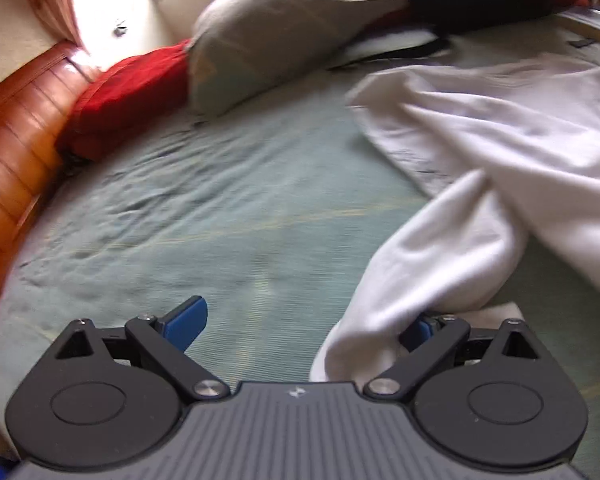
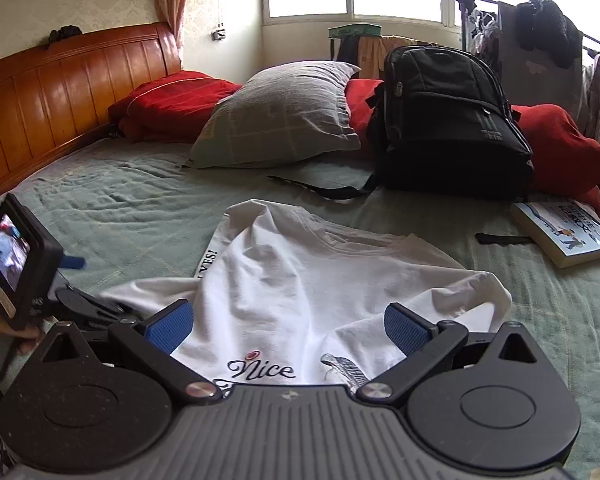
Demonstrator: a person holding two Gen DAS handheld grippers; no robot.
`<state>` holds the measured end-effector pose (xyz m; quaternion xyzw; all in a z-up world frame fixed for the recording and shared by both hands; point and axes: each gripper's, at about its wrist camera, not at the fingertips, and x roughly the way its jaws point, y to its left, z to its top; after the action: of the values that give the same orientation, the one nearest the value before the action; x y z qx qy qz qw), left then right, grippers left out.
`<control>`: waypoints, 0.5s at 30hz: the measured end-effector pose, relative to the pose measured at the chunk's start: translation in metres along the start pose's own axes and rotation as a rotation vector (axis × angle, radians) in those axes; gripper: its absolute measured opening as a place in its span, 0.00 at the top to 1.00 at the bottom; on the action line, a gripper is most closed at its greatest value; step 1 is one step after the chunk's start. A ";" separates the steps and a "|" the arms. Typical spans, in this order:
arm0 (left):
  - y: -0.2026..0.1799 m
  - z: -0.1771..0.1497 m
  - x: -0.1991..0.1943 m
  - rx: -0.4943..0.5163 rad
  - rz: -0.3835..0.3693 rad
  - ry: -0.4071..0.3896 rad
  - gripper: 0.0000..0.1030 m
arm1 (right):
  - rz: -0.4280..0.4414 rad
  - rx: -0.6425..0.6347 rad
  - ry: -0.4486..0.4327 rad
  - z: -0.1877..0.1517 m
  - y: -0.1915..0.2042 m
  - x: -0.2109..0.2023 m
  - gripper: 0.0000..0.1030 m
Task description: Fold clothes
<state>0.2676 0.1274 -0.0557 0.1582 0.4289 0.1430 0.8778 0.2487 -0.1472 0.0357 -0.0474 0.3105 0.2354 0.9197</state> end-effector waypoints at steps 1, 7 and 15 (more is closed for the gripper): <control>0.007 0.001 0.002 -0.002 0.019 -0.001 0.06 | -0.002 0.005 0.004 0.000 -0.002 0.002 0.00; 0.047 0.007 0.022 -0.041 0.076 0.009 0.17 | -0.006 0.031 0.030 -0.003 -0.004 0.012 0.00; 0.084 0.005 0.050 -0.084 0.079 0.046 0.25 | -0.018 0.035 0.051 -0.004 -0.008 0.025 0.00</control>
<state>0.2914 0.2226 -0.0541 0.1346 0.4360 0.1991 0.8673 0.2675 -0.1452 0.0176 -0.0399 0.3376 0.2204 0.9143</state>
